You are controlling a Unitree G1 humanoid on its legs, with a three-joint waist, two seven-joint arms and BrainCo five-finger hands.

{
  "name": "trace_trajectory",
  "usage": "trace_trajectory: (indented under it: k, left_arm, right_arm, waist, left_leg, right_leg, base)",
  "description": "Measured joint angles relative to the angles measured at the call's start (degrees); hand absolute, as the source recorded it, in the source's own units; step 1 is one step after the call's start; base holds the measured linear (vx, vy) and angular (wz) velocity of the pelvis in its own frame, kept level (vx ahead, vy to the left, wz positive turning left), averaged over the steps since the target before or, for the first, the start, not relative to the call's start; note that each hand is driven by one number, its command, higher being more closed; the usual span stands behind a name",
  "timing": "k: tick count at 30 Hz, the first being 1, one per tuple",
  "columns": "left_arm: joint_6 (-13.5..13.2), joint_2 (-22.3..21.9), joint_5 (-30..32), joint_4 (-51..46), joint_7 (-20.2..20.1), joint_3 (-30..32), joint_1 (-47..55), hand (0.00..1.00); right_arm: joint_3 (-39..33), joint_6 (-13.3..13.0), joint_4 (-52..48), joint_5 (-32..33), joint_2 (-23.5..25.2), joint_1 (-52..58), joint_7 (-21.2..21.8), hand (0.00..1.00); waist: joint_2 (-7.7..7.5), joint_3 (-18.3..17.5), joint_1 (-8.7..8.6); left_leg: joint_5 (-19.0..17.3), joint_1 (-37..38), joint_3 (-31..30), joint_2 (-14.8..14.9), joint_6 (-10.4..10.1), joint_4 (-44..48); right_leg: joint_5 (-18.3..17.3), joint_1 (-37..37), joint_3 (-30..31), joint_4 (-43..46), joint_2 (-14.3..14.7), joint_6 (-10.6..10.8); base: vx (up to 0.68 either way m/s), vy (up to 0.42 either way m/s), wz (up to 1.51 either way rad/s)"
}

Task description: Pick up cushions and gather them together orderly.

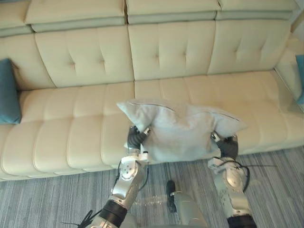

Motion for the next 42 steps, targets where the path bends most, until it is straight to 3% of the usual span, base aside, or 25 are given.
trace_trajectory:
  k: [2, 4, 6, 8, 9, 10, 12, 13, 17, 25, 30, 36, 42]
  left_arm:
    - [0.01, -0.83, -0.02, -1.10, -0.87, -0.15, 1.79, 1.00]
    - [0.03, -1.37, -0.03, -1.27, -1.63, -0.66, 1.93, 1.00]
    - [0.08, -1.45, -0.02, -1.36, -1.69, -0.66, 1.95, 1.00]
    - [0.07, -1.65, -0.02, -1.42, -1.69, -0.69, 1.98, 1.00]
    - [0.03, -1.29, -0.06, -1.39, -1.85, -0.72, 2.13, 1.00]
    - [0.12, 0.03, -0.06, -1.25, -2.02, -1.33, 2.23, 1.00]
    - [0.13, 1.66, -0.05, -0.87, -2.22, -2.83, 2.97, 1.00]
    - [0.14, 2.06, -0.05, -0.27, -2.48, -3.14, 3.12, 1.00]
    - [0.31, 3.14, -0.04, 0.65, -2.66, -3.45, 3.13, 1.00]
    - [0.55, 6.32, 0.77, 0.64, -1.71, -3.25, -0.43, 1.00]
    - [0.63, 6.21, 2.40, 0.62, 2.89, 0.51, -8.51, 1.00]
    - [0.45, 6.56, 2.71, 1.08, 8.79, 5.69, -24.67, 1.00]
    - [-0.10, 10.61, 6.88, 15.38, 13.69, 9.72, -49.19, 1.00]
  right_arm:
    - [-0.43, -0.76, -3.85, 0.05, 0.62, 1.59, 0.00, 1.00]
    - [-1.10, -1.57, -5.30, 0.09, 0.60, 1.43, -0.04, 1.00]
    - [-1.11, -1.84, -5.52, 0.09, 0.70, 1.11, -0.05, 1.00]
    - [-1.26, -1.83, -5.19, 0.07, 0.48, 0.90, -0.05, 1.00]
    - [-1.63, -1.77, -3.79, 0.06, 0.57, 0.38, -0.01, 1.00]
    - [-2.46, -1.61, -1.11, 0.05, 2.65, -0.23, 0.12, 1.00]
    - [-3.33, -1.37, 2.15, 0.08, 4.65, -0.28, 0.41, 1.00]
    - [-3.35, -1.22, 3.41, 0.10, 4.74, -0.32, 0.47, 1.00]
    - [-3.40, -1.02, 6.93, 0.62, 4.56, -1.73, 1.03, 1.00]
    - [-2.92, -0.96, 15.30, 0.24, 1.07, -14.81, 1.34, 1.00]
    - [-0.90, -0.98, 17.03, -2.44, -0.19, -26.76, -2.07, 1.00]
    - [-1.05, -0.45, 17.42, -4.27, -2.09, -42.21, -7.45, 1.00]
    - [-4.01, -0.04, 28.93, -8.73, -4.40, -65.67, -12.30, 1.00]
  waist:
    - [0.34, -0.69, 0.54]
    - [1.20, -1.53, 1.04]
    - [0.85, -2.08, 1.29]
    - [1.53, -2.67, 1.66]
    - [1.72, -3.06, 1.73]
    - [-0.12, -3.56, 1.20]
    - [-2.20, -4.65, 1.39]
    - [-2.54, -4.89, 1.35]
    - [-2.62, -5.11, 1.17]
    - [-2.58, -5.09, 1.30]
    - [-2.23, -4.16, 1.84]
    - [-1.47, -0.94, 3.94]
    - [0.61, 3.57, 4.25]
  left_leg:
    - [-0.39, -4.02, 3.73, 3.48, 1.79, 8.51]
    - [-3.84, -6.50, 7.58, 4.20, 3.47, 6.00]
    - [-6.26, -5.86, 8.45, 1.36, 3.69, -8.06]
    - [-3.88, -3.64, 7.08, -1.75, 2.88, -20.02]
    - [-2.81, -1.33, 6.02, -3.10, 0.32, -26.04]
    - [-2.16, 0.49, 5.65, -5.53, -1.02, -30.22]
    - [-1.02, 2.83, 7.12, -8.21, -0.38, -34.28]
    - [-0.87, 3.78, 7.53, -9.11, -0.16, -35.41]
    - [-0.11, 5.26, 8.93, -12.04, 0.97, -38.73]
    - [3.07, 1.84, 9.17, -12.84, 1.37, -43.31]
    - [5.02, -4.31, 8.57, -12.37, 1.77, -43.56]
    - [7.55, -11.73, 7.07, -12.20, 2.28, -43.40]
    - [14.71, -14.74, 5.31, -13.44, 2.72, -51.56]
  right_leg:
    - [-1.52, 3.88, -0.38, -1.90, 0.15, -0.86]
    - [-2.18, 5.15, -0.33, -2.87, -0.11, -1.21]
    - [-1.92, 6.10, -0.46, -3.50, -1.20, -0.30]
    - [-1.87, 6.18, 0.02, -3.60, -1.52, 0.53]
    - [-2.12, 6.41, 0.91, -3.82, -1.23, 2.31]
    - [-2.10, 6.69, 1.69, -4.54, -2.35, 3.42]
    - [-1.50, 7.47, 3.12, -6.22, -4.44, 4.73]
    - [-1.18, 8.10, 4.00, -7.28, -5.14, 5.25]
    - [0.03, 9.04, 6.96, -10.54, -7.09, 7.05]
    - [2.25, 4.36, 7.40, -12.62, -6.95, 6.59]
    - [3.82, -1.61, 7.38, -12.36, -6.43, 6.19]
    - [3.95, -9.94, 6.21, -8.43, -6.37, 6.27]
    - [3.96, -17.09, 4.41, -5.25, -6.71, 6.28]
  base:
    - [0.20, -0.031, 0.08]
    - [0.19, 0.057, 0.06]
    - [0.18, 0.144, 0.04]
    - [0.12, 0.139, -0.09]
    - [0.16, 0.203, -0.03]
    - [0.15, 0.191, -0.01]
    - [0.13, 0.148, 0.00]
    - [0.14, 0.161, -0.03]
    - [0.06, 0.115, -0.06]
    - [0.00, 0.008, -0.02]
    - [-0.05, -0.009, 0.04]
    - [-0.10, 0.003, 0.10]
    - [-0.09, -0.002, 0.17]
